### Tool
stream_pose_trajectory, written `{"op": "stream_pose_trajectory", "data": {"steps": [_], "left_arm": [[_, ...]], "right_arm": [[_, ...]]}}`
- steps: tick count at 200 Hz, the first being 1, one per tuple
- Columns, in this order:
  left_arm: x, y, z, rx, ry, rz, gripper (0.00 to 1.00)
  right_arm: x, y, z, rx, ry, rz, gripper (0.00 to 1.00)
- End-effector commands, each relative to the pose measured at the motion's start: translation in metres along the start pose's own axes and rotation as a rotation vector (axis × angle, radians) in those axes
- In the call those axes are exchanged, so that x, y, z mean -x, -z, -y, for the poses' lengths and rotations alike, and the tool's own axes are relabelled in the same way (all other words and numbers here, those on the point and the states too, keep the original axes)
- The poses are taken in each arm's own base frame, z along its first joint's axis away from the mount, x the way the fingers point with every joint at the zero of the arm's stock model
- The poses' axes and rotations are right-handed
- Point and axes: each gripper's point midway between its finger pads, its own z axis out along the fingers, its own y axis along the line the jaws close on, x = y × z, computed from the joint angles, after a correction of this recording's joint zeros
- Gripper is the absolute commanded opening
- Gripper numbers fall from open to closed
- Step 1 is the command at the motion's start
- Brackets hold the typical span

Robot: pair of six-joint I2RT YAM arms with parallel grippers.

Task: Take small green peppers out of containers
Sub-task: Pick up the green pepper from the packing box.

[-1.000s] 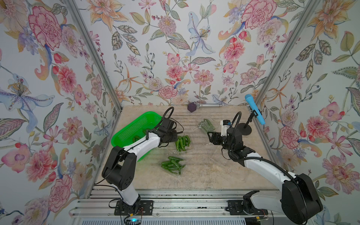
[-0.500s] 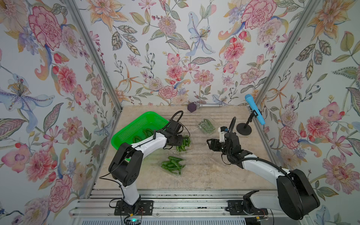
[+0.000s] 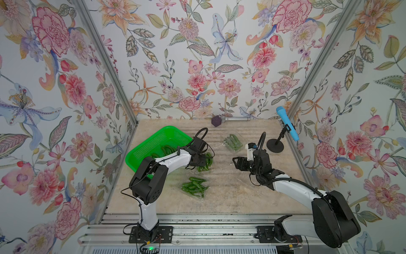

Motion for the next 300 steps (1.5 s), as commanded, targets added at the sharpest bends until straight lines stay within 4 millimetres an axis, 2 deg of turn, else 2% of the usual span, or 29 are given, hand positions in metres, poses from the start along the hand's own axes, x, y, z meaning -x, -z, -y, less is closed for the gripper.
{"op": "stream_pose_trajectory", "data": {"steps": [1, 39, 89, 119, 137, 183, 215, 260, 279, 300], "left_arm": [[0.004, -0.001, -0.005, 0.047, -0.006, 0.012, 0.42], [0.008, -0.003, -0.008, 0.064, 0.004, 0.03, 0.42], [0.009, -0.006, -0.011, 0.083, 0.011, 0.033, 0.35], [0.013, -0.001, -0.011, 0.079, 0.014, 0.048, 0.21], [0.014, 0.003, -0.009, 0.068, 0.013, 0.046, 0.17], [0.024, 0.033, -0.004, 0.04, 0.013, 0.093, 0.16], [0.035, 0.061, -0.001, 0.022, 0.016, 0.145, 0.17], [0.053, 0.094, -0.001, 0.012, 0.018, 0.222, 0.17], [0.063, 0.11, -0.011, 0.032, 0.036, 0.264, 0.17], [0.076, 0.131, -0.045, 0.098, 0.082, 0.322, 0.19]], "right_arm": [[0.002, 0.001, -0.005, 0.021, 0.003, 0.01, 0.7], [0.001, 0.0, -0.006, 0.027, 0.007, 0.007, 0.69], [0.002, 0.001, -0.005, 0.022, 0.013, 0.009, 0.69], [0.003, 0.001, -0.006, 0.022, 0.015, 0.011, 0.68], [0.004, 0.002, -0.006, 0.022, 0.016, 0.013, 0.68], [0.014, 0.005, -0.013, 0.033, 0.024, 0.01, 0.68], [0.024, 0.013, -0.022, 0.053, 0.028, 0.024, 0.74], [0.034, 0.021, -0.03, 0.074, 0.036, 0.048, 0.75], [0.034, 0.022, -0.032, 0.077, 0.041, 0.045, 0.75], [0.034, 0.024, -0.034, 0.083, 0.053, 0.047, 0.76]]}}
